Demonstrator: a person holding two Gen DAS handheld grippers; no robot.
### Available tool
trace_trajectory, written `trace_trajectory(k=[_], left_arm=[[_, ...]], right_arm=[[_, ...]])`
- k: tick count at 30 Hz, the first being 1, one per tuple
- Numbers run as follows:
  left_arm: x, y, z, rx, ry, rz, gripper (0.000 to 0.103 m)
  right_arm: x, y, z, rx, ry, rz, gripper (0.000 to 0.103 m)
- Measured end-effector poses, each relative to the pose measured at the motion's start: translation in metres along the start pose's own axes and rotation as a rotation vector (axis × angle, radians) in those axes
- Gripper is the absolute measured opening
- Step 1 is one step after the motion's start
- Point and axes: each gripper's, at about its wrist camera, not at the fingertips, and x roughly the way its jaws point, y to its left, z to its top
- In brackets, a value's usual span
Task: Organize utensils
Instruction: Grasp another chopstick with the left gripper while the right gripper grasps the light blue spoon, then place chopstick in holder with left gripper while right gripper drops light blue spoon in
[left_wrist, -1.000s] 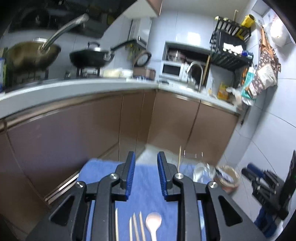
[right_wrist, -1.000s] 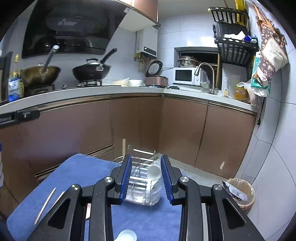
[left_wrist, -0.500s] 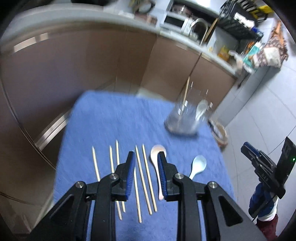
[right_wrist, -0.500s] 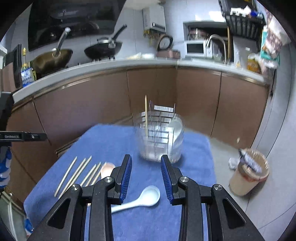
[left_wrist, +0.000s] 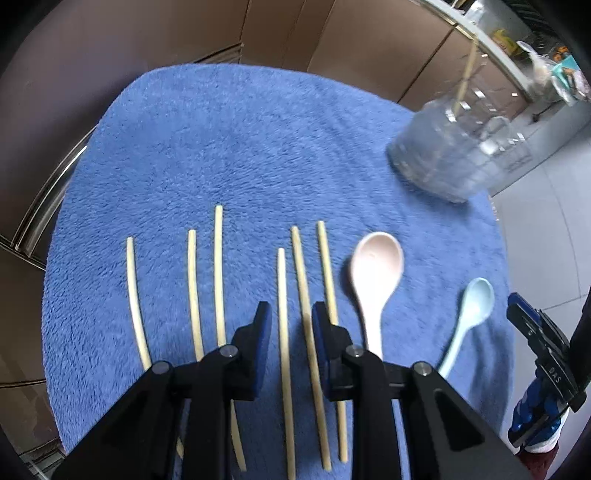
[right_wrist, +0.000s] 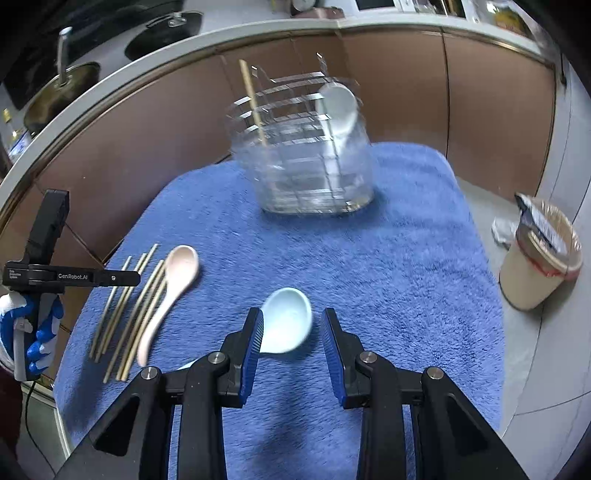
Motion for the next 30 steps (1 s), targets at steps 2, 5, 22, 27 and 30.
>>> trace_trajectory(k=[2, 5, 22, 27, 30], left_arm=[[0.008, -0.001, 0.004, -0.001, 0.013, 0.015, 0.02], [0.018, -0.001, 0.007, -0.005, 0.033, 0.03, 0.018], [0.028, -0.003, 0.019, 0.0, 0.021, 0.033, 0.005], [0.007, -0.001, 0.003, -0.001, -0.053, 0.004, 0.005], [-0.014, -0.004, -0.003, 0.009, -0.117, -0.003, 0.005]], right_arm=[[0.007, -0.005, 0.0, 0.007, 0.017, 0.005, 0.03], [0.017, -0.009, 0.003, 0.012, 0.042, 0.02, 0.03], [0.043, -0.02, 0.012, 0.01, 0.111, 0.091, 0.008], [0.025, -0.011, 0.012, -0.041, 0.071, 0.047, 0.007], [0.007, -0.005, 0.014, -0.065, 0.031, 0.02, 0.007]])
